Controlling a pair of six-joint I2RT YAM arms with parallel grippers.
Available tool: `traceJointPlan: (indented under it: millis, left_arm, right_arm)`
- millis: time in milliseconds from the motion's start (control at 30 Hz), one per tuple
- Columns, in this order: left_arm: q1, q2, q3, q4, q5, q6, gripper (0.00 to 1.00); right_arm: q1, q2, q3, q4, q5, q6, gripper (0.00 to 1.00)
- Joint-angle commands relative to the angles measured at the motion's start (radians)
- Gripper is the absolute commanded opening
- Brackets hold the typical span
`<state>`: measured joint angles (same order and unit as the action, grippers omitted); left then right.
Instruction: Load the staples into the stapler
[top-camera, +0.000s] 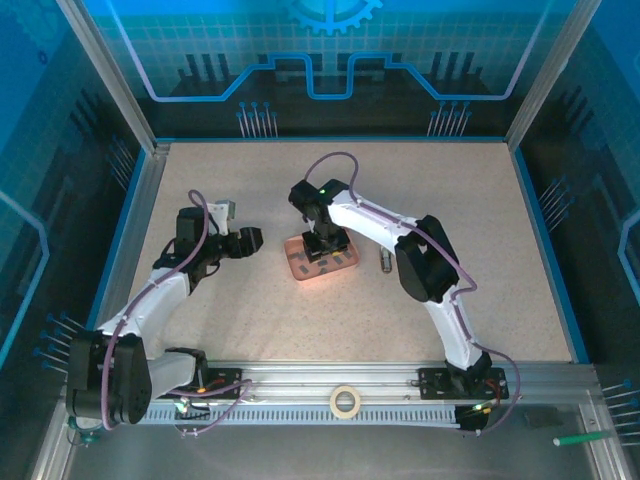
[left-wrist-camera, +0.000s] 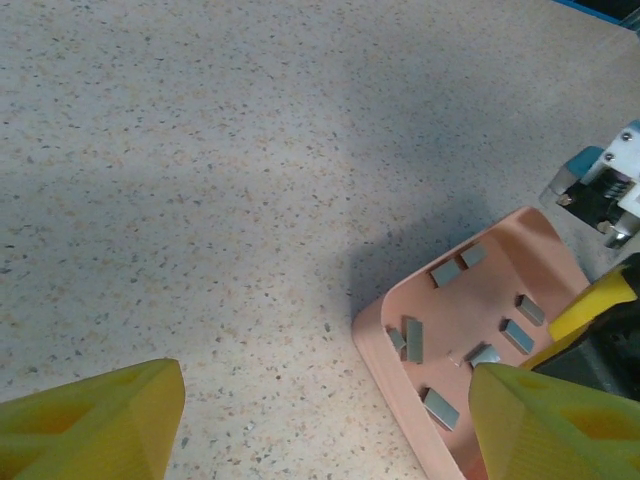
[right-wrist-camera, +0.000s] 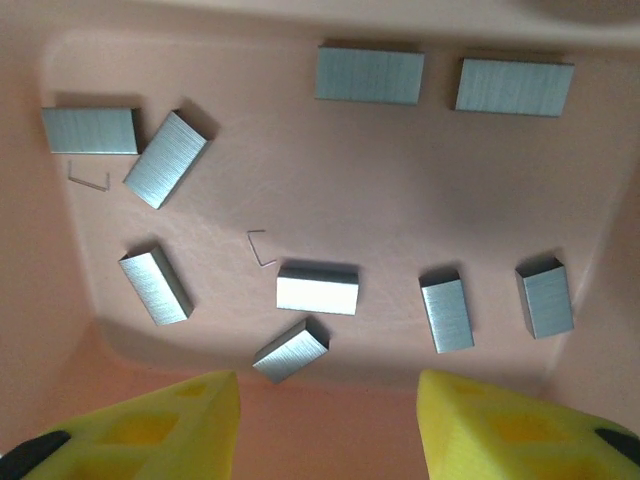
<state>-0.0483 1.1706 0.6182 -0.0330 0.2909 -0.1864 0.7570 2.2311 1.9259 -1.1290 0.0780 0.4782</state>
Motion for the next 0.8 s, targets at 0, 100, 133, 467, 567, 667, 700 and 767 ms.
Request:
traceJointPlan:
  millis: [0, 100, 133, 467, 567, 667, 700, 767]
  left_arm:
    - [0.01, 0.032, 0.028, -0.03, -0.037, -0.015, 0.76]
    - [0.01, 0.055, 0.055, -0.064, -0.045, -0.025, 0.76]
    - [0.01, 0.06, 0.064, -0.076, -0.047, -0.031, 0.76]
    - [0.012, 0.078, 0.1, -0.13, -0.087, -0.032, 0.77]
    - [0.012, 0.085, 0.108, -0.139, -0.09, -0.023, 0.77]
    - [0.011, 0.087, 0.118, -0.146, -0.089, -0.01, 0.77]
    - [0.011, 0.089, 0.12, -0.147, -0.088, -0.006, 0.77]
    - [0.011, 0.093, 0.121, -0.144, -0.086, -0.002, 0.77]
  right_arm:
    - [-0.006, 0.033, 0.041, -0.04, 0.0, 0.014, 0.49]
    - [-0.002, 0.06, 0.061, -0.057, -0.024, 0.021, 0.49]
    - [0.003, 0.066, 0.067, -0.061, -0.025, 0.02, 0.49]
    - [0.018, 0.129, 0.097, -0.089, 0.013, 0.054, 0.48]
    - [0.016, 0.139, 0.094, -0.076, 0.009, 0.053, 0.48]
    - [0.015, 0.156, 0.098, -0.08, -0.004, 0.058, 0.47]
    - [0.017, 0.159, 0.093, -0.079, -0.003, 0.062, 0.46]
    - [0.018, 0.158, 0.081, -0.072, -0.004, 0.068, 0.45]
